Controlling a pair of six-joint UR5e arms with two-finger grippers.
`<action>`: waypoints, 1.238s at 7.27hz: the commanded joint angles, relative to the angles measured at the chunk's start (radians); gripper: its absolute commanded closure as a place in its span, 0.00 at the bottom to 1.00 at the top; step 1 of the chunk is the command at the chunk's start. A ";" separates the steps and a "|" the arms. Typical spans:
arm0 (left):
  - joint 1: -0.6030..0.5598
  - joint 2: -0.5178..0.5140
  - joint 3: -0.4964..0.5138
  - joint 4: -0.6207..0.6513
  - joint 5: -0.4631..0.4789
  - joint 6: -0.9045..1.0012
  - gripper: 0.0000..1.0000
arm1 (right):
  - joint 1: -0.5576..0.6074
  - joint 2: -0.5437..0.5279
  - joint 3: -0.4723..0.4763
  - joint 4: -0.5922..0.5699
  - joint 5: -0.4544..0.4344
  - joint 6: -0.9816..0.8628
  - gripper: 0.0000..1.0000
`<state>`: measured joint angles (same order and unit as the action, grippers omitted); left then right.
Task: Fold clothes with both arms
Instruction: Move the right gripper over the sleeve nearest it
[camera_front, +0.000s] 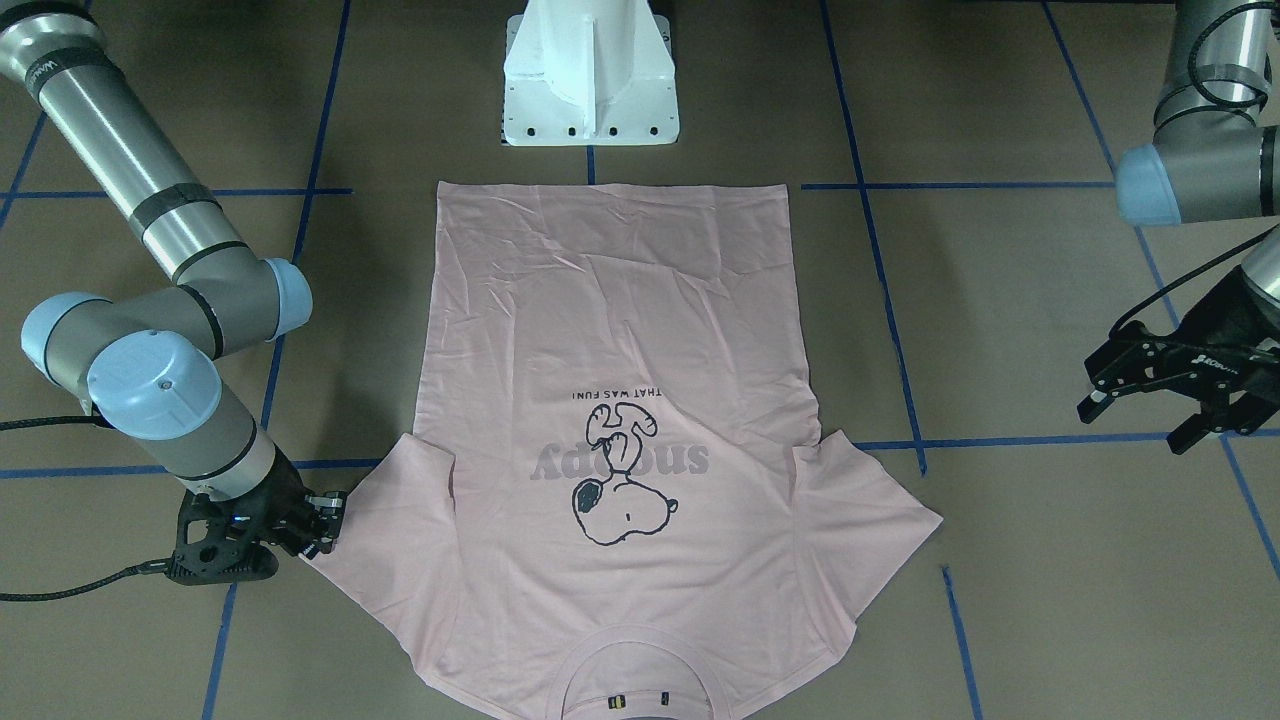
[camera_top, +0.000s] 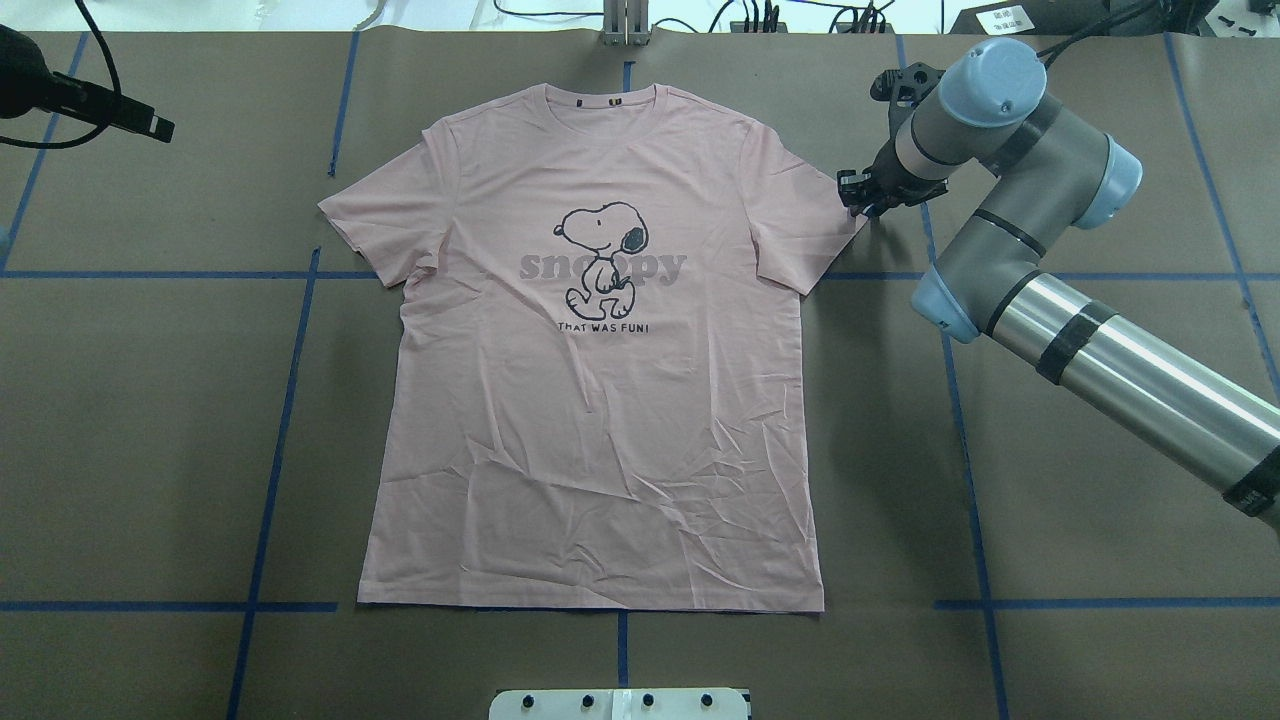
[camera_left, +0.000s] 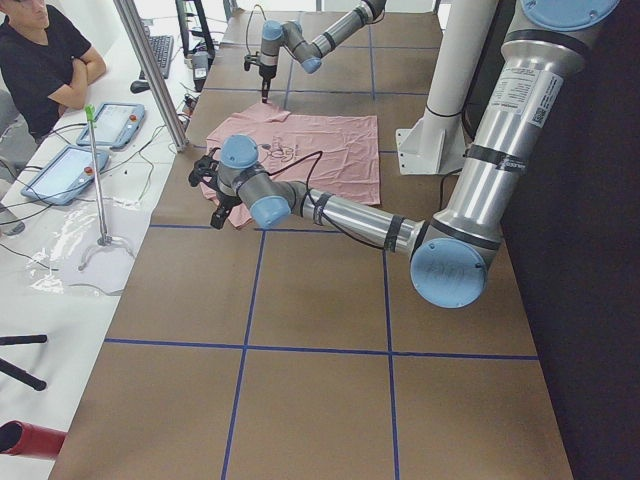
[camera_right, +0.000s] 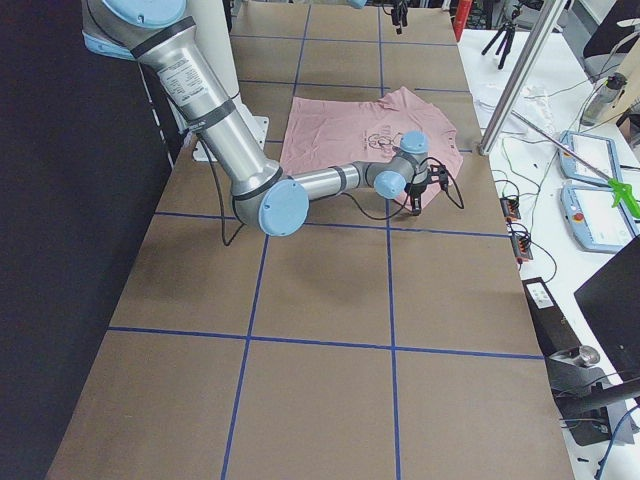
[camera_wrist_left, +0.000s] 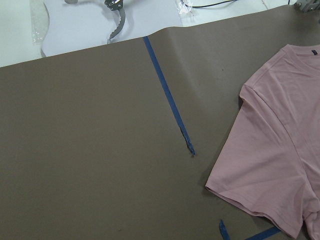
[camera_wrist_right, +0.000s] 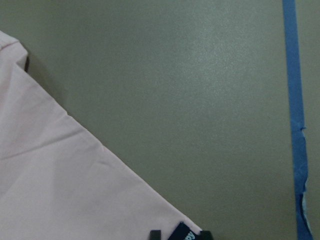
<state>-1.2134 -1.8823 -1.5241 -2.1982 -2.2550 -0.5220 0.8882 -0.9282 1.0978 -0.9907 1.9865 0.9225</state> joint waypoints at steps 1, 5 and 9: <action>0.000 0.000 -0.001 0.000 0.000 0.000 0.00 | 0.000 0.008 -0.001 -0.002 0.002 -0.023 1.00; 0.000 0.000 -0.002 0.000 0.000 -0.003 0.00 | 0.000 0.012 -0.002 -0.009 0.000 -0.053 0.22; -0.003 0.000 -0.011 0.000 0.000 -0.006 0.00 | 0.002 0.019 -0.035 -0.009 -0.006 -0.063 0.04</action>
<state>-1.2152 -1.8822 -1.5316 -2.1982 -2.2550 -0.5271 0.8893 -0.9130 1.0652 -0.9999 1.9815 0.8599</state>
